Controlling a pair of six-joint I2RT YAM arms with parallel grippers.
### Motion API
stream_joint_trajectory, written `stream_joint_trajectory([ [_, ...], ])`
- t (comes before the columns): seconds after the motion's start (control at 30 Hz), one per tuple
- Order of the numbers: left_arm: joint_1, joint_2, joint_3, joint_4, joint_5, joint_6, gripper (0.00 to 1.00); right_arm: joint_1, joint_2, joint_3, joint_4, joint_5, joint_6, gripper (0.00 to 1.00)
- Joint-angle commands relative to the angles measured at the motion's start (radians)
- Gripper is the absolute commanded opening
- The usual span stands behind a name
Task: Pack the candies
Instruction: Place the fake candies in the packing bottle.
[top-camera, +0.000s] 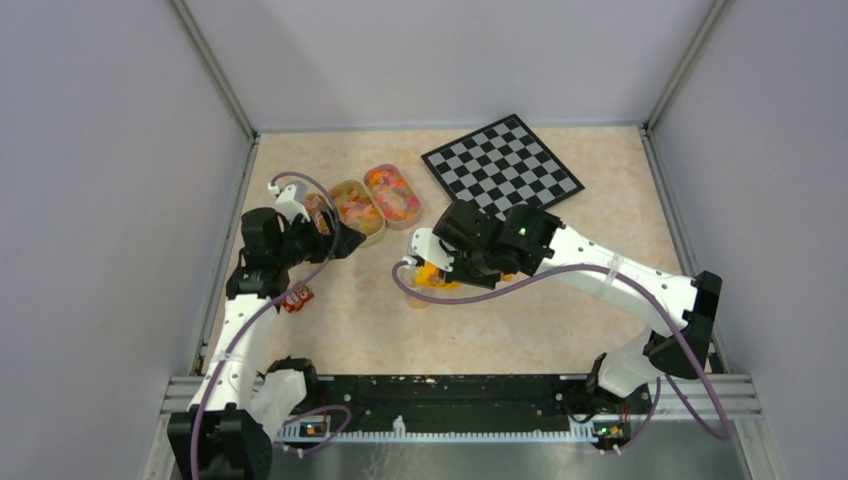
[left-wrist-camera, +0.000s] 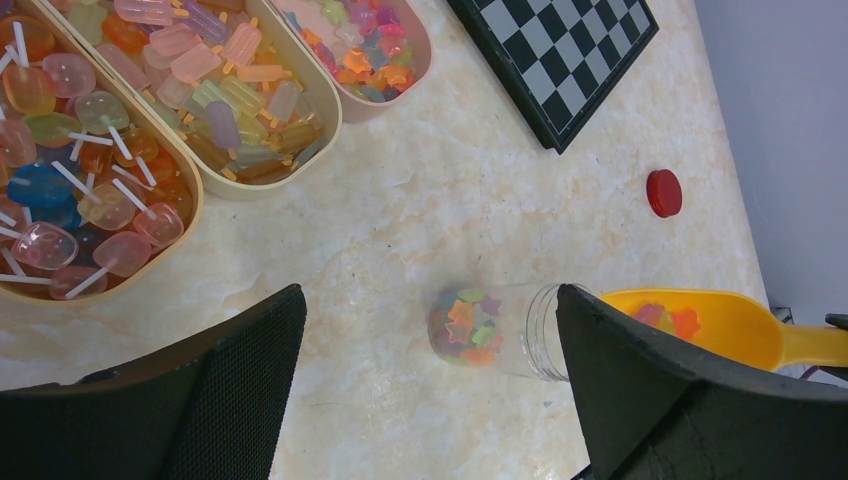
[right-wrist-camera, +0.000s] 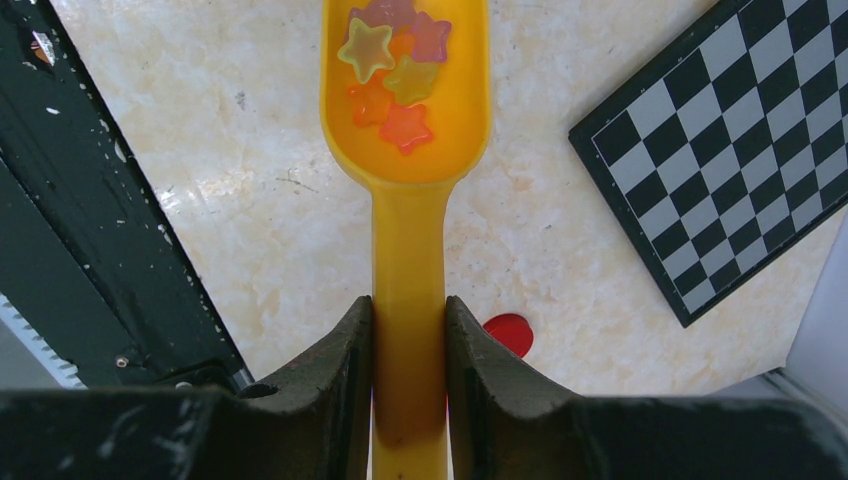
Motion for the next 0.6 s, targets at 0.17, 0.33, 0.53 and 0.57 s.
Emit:
stream_joint_trajectory([
  [0.17, -0.004, -0.026, -0.006, 0.021, 0.013, 0.017, 0.99, 0.015, -0.007, 0.056, 0.005, 0.029, 0.006, 0.0],
  [0.33, -0.004, -0.026, -0.006, 0.021, 0.013, 0.017, 0.99, 0.016, -0.007, 0.072, 0.001, 0.04, 0.004, 0.0],
  [0.53, -0.004, -0.025, -0.007, 0.022, 0.016, 0.017, 0.99, 0.017, -0.008, 0.083, -0.005, 0.041, 0.001, 0.0],
  [0.57, -0.004, -0.024, -0.005, 0.022, 0.016, 0.017, 0.99, 0.017, -0.009, 0.083, -0.006, 0.04, 0.002, 0.0],
])
